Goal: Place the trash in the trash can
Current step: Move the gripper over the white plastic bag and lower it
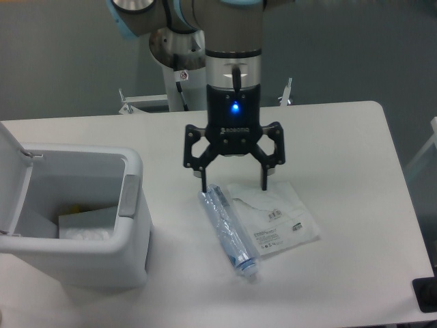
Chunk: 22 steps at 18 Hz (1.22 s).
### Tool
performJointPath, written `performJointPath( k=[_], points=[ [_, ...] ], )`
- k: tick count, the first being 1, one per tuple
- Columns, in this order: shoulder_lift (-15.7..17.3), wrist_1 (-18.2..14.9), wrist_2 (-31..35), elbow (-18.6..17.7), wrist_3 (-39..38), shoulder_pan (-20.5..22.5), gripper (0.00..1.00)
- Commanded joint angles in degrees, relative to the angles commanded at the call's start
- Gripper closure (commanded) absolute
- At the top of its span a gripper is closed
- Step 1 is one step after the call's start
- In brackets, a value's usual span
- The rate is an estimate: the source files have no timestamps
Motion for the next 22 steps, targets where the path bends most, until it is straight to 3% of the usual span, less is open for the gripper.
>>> performJointPath(
  k=[4, 10, 14, 19, 22],
  points=[
    [-0.71, 1.14, 0.62, -2.28, 4.22, 0.80, 0.00],
    [-2.90, 9.14, 0.80, -7.55, 3.70, 2.64, 0.00],
    [-3.35, 8.88, 2.29, -9.23, 6.58, 2.55, 0.00],
    [-3.34, 5.89, 2.38, -11.95, 27.92, 4.04, 0.00],
    [-3.34, 1.51, 2.21, -12.65, 40.91, 6.33, 0.00]
  ],
)
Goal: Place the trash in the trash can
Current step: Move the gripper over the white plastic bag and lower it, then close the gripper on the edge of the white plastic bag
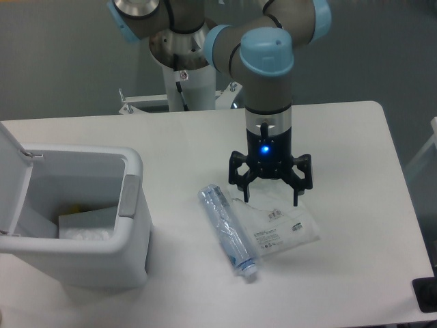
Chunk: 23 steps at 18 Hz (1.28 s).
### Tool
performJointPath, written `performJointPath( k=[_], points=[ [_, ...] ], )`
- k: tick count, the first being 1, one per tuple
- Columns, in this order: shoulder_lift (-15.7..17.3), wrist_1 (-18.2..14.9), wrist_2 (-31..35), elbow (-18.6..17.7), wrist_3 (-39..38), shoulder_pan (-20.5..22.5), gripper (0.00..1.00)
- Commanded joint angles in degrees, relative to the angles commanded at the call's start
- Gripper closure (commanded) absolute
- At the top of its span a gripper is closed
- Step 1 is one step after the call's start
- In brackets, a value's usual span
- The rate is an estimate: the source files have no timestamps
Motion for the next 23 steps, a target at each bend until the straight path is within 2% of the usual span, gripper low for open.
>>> performJointPath(
  k=[2, 4, 8, 10, 15, 20, 23],
  points=[
    [-0.09, -1.77, 0.17, -0.96, 10.19, 1.58, 0.00],
    [-1.05, -1.95, 0.17, -1.67, 19.52, 2.46, 0.00],
    [-4.12, -1.51, 1.05, -2.02, 32.35, 2.29, 0.00],
    [-5.53, -1.16, 4.46, -1.85, 38.43, 1.77, 0.00],
    [-7.12, -1.25, 5.36, -2.90, 46.62, 1.15, 0.00],
    [-8.35, -1.77, 11.07, -4.48, 47.95, -0.34, 0.00],
    [-8.96, -1.25, 10.72, -5.98, 47.77, -0.35, 0.00]
  ],
)
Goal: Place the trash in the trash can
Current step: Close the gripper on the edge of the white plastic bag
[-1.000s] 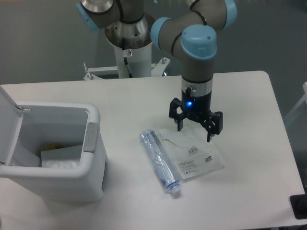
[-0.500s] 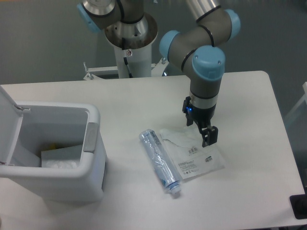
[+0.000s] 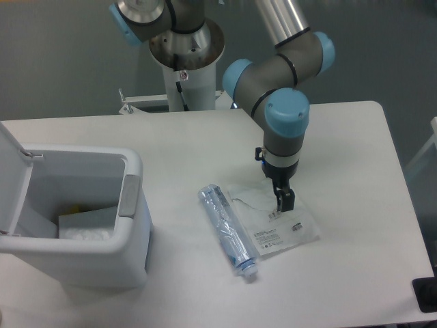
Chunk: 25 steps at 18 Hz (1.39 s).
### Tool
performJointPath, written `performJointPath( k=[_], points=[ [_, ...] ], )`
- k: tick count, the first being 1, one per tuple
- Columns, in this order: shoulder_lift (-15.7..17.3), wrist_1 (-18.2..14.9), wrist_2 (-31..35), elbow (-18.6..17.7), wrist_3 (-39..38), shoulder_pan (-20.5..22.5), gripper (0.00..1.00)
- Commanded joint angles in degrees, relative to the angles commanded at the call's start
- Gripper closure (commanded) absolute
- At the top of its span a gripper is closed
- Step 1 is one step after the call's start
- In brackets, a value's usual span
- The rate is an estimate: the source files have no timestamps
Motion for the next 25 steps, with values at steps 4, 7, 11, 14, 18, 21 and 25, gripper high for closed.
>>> performJointPath(
  k=[4, 7, 11, 14, 18, 21, 25],
  points=[
    [-0.61, 0.44, -1.31, -0.61, -1.14, -0.26, 0.00],
    [-1.49, 2.80, -3.43, -0.79, -2.55, -0.70, 0.00],
    [-1.93, 4.22, -3.43, -1.84, -2.55, -0.70, 0.00],
    [-2.11, 4.40, -3.08, -2.02, -1.93, -0.70, 0.00],
    [-2.81, 4.57, -3.08, -2.37, -2.02, -0.70, 0.00],
    [-3.08, 5.27, -2.99, -2.37, -2.11, -0.70, 0.00],
    [-3.69, 5.54, -2.99, -2.29, -2.20, -0.70, 0.00]
  ],
)
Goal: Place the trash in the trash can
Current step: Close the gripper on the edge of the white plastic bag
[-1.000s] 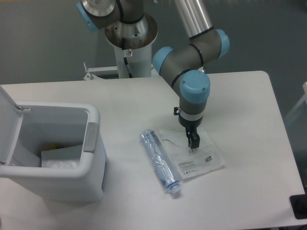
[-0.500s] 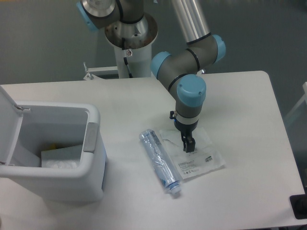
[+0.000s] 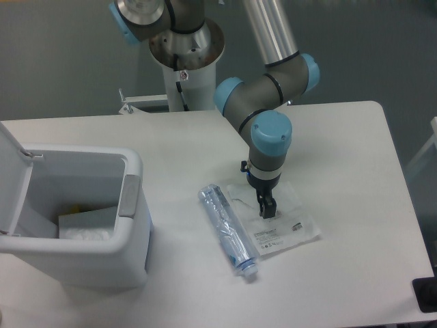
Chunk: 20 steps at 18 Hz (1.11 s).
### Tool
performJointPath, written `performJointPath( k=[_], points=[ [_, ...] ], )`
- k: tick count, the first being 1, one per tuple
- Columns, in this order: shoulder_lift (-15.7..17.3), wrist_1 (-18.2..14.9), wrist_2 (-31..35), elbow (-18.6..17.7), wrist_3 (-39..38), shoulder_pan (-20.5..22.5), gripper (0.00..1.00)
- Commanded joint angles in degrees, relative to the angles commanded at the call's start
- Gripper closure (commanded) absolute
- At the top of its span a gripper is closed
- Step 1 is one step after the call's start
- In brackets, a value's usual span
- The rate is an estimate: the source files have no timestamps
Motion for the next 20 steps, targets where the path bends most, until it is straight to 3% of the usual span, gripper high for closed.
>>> performJointPath(
  k=[17, 20],
  points=[
    [-1.32, 0.27, 1.41, 0.62, -0.35, -0.09, 0.00],
    [-1.41, 0.27, 1.41, 0.79, -0.44, 0.00, 0.04]
  ],
)
